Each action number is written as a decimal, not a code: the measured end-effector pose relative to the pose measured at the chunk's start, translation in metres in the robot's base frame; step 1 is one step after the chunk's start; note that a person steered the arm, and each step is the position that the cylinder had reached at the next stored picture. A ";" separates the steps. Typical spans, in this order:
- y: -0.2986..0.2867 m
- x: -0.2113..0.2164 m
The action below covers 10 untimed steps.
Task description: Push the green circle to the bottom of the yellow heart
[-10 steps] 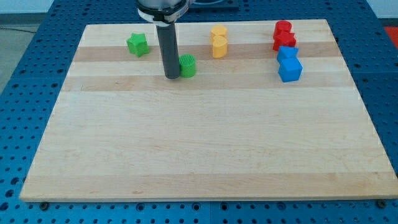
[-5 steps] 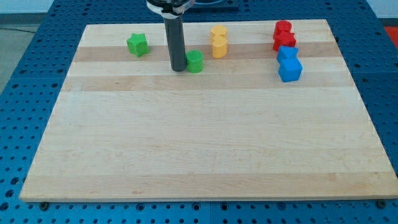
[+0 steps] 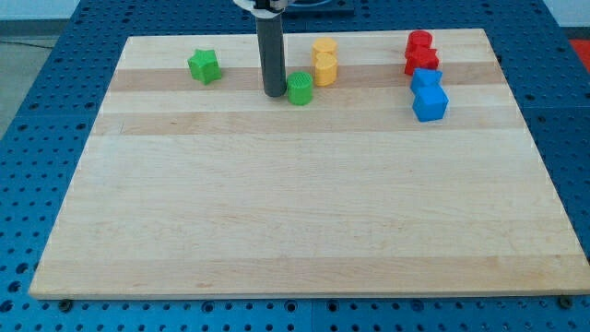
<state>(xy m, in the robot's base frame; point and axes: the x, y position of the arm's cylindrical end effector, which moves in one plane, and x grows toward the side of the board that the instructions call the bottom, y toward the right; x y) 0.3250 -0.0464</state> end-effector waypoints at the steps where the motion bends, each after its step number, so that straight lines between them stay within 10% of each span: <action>1: 0.003 0.000; 10: 0.033 0.008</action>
